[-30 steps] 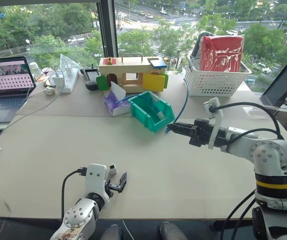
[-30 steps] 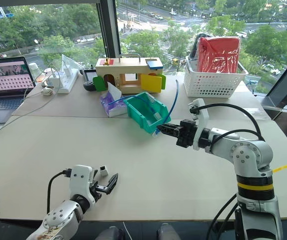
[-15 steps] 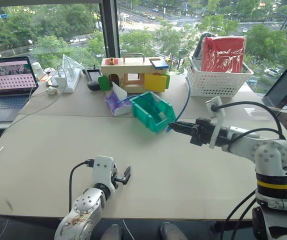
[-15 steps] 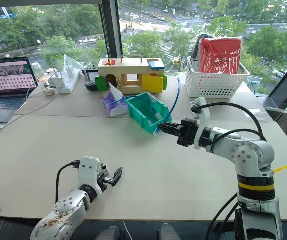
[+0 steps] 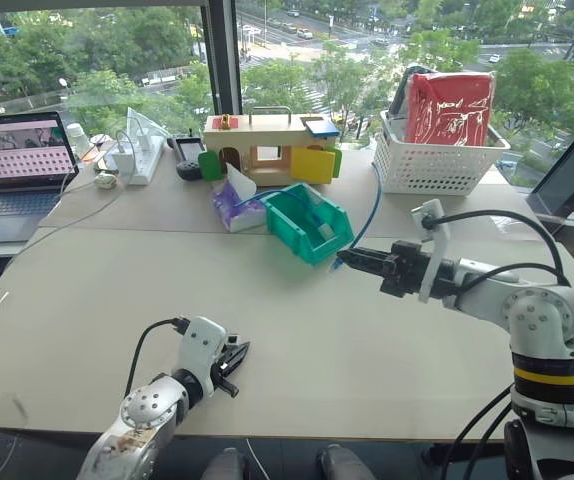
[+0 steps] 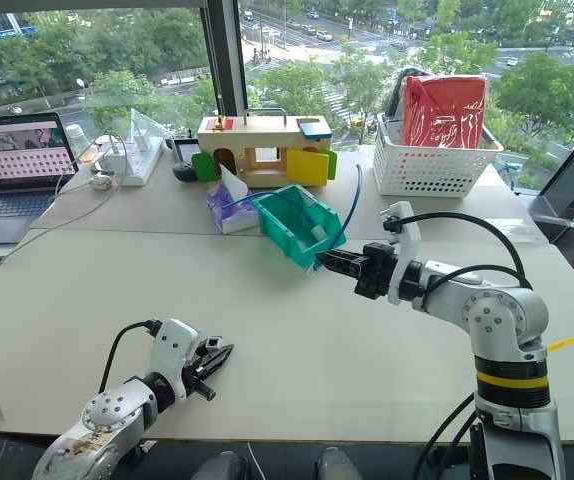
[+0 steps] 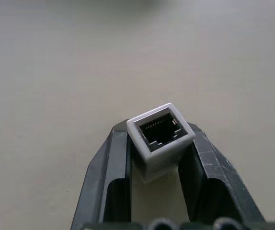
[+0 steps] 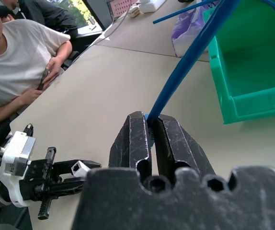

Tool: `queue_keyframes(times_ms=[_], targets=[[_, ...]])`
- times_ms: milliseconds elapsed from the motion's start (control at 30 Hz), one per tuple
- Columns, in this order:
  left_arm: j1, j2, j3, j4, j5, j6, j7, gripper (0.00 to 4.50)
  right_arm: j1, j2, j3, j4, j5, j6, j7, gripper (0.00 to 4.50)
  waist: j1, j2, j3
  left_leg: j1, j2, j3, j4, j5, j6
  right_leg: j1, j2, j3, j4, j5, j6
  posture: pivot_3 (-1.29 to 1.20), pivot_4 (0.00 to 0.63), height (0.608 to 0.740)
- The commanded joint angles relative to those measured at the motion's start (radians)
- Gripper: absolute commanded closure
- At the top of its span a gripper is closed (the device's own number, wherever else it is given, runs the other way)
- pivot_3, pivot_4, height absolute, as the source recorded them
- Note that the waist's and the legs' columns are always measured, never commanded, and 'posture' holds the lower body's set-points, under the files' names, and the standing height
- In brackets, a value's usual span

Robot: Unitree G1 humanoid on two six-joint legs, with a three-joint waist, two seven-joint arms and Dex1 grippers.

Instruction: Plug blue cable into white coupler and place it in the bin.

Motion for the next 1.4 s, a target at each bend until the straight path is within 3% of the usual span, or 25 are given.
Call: queue_keyframes(times_ms=[33, 133, 267, 667, 900, 1267, 1333, 1367, 1400], targets=[[-0.117, 0.091, 0.031, 0.132, -0.095, -0.226, -0.332, 3.64, 0.022, 0.017, -0.055, -0.075, 0.016, -0.025, -0.038, 4.50, 0.002, 0.000, 0.000, -0.001, 0.000, 0.000, 0.000, 0.000, 0.000, 0.000, 0.000, -0.001, 0.000, 0.000, 0.000, 0.00, 0.150, 0.740], [-0.292, 0.076, 0.030, 0.365, -0.149, -0.321, -0.500, 3.64, 0.062, 0.035, -0.092, -0.128, 0.033, -0.027, -0.089, 4.50, 0.009, 0.001, 0.000, -0.002, 0.000, 0.000, 0.000, 0.000, 0.000, -0.001, 0.000, -0.002, 0.000, 0.000, -0.001, 0.00, 0.150, 0.740], [-0.482, 0.031, -0.079, 0.633, -0.056, -0.478, -0.658, 3.64, 0.130, 0.061, -0.149, -0.212, 0.056, -0.035, -0.169, 4.50, 0.016, 0.001, 0.000, -0.003, -0.001, -0.001, 0.001, 0.000, 0.000, 0.000, 0.000, -0.002, -0.001, 0.000, 0.000, 0.00, 0.150, 0.740], [-0.840, -0.154, -0.230, 1.304, 0.183, -0.985, -0.842, 3.64, 0.288, 0.092, -0.249, -0.398, 0.139, -0.086, -0.358, 4.50, 0.014, 0.000, 0.000, -0.004, -0.002, -0.003, 0.001, 0.000, 0.001, 0.001, 0.000, -0.003, -0.001, 0.000, 0.001, 0.00, 0.150, 0.740], [-0.935, -0.209, -0.233, 1.494, 0.233, -1.108, -0.905, 3.64, 0.346, 0.079, -0.261, -0.450, 0.186, -0.131, -0.431, 4.50, 0.005, 0.000, 0.000, -0.005, -0.002, -0.004, 0.001, 0.000, 0.001, 0.000, 0.000, -0.003, 0.000, 0.000, 0.001, 0.00, 0.150, 0.740], [-0.949, -0.246, -0.232, 1.584, 0.282, -1.133, -0.936, 3.64, 0.365, 0.027, -0.256, -0.460, 0.237, -0.181, -0.478, 4.50, 0.007, 0.000, 0.000, -0.004, -0.002, -0.005, 0.001, 0.000, 0.001, 0.001, 0.000, -0.003, 0.000, 0.000, 0.002, 0.00, 0.150, 0.740], [-0.951, -0.248, -0.225, 1.589, 0.282, -1.123, -0.939, 2.63, 0.368, 0.018, -0.253, -0.460, 0.245, -0.188, -0.483, 4.50, 0.007, 0.000, 0.000, -0.004, -0.002, -0.005, 0.001, 0.000, 0.001, 0.002, 0.000, -0.003, 0.000, 0.000, 0.002, 0.00, 0.150, 0.740], [-0.953, -0.250, -0.221, 1.590, 0.281, -1.118, -0.941, 2.48, 0.370, 0.014, -0.251, -0.460, 0.249, -0.192, -0.485, 4.50, 0.007, 0.000, 0.000, -0.004, -0.002, -0.005, 0.001, 0.000, 0.001, 0.002, 0.000, -0.003, 0.000, 0.000, 0.002, 0.00, 0.150, 0.740], [-0.954, -0.251, -0.218, 1.592, 0.281, -1.115, -0.942, 2.06, 0.371, 0.010, -0.250, -0.459, 0.253, -0.196, -0.488, 4.50, 0.007, 0.000, 0.000, -0.004, -0.002, -0.005, 0.001, 0.000, 0.001, 0.002, 0.000, -0.003, 0.000, 0.000, 0.002, 0.00, 0.150, 0.740]])
